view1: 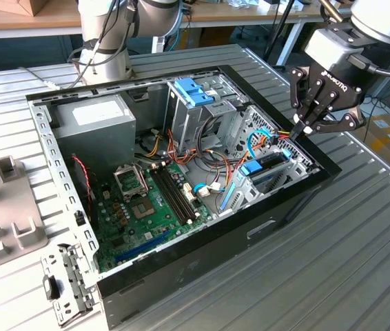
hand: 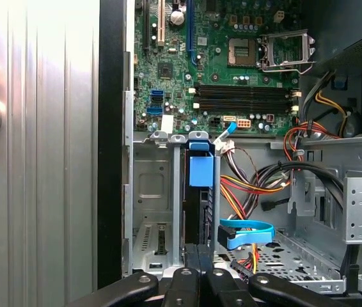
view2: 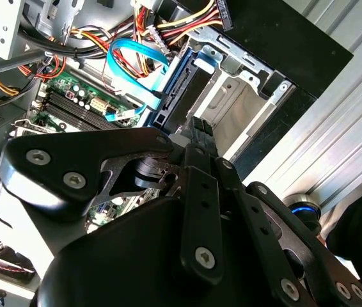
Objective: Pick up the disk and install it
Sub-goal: 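Insert the first disk wire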
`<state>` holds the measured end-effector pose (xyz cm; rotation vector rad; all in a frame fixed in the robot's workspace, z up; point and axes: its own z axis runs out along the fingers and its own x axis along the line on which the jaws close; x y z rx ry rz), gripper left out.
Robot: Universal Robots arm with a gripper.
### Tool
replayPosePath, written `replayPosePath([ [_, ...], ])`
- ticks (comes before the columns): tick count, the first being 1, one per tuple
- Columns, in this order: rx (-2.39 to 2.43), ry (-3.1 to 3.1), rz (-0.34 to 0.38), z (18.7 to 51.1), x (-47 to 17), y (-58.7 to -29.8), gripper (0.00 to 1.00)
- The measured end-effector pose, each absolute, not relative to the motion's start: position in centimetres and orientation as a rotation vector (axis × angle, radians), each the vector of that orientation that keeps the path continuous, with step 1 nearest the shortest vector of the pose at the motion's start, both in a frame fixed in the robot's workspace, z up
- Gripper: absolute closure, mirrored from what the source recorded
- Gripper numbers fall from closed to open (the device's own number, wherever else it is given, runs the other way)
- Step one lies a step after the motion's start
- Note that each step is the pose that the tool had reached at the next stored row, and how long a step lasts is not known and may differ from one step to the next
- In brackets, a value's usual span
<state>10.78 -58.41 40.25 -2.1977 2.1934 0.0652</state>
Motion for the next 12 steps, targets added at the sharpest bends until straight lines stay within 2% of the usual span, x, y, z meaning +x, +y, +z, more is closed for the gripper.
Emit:
replayPosePath([
  [12,-2.25,2.141,0.067,40.25,10.79,-58.41,0.89],
])
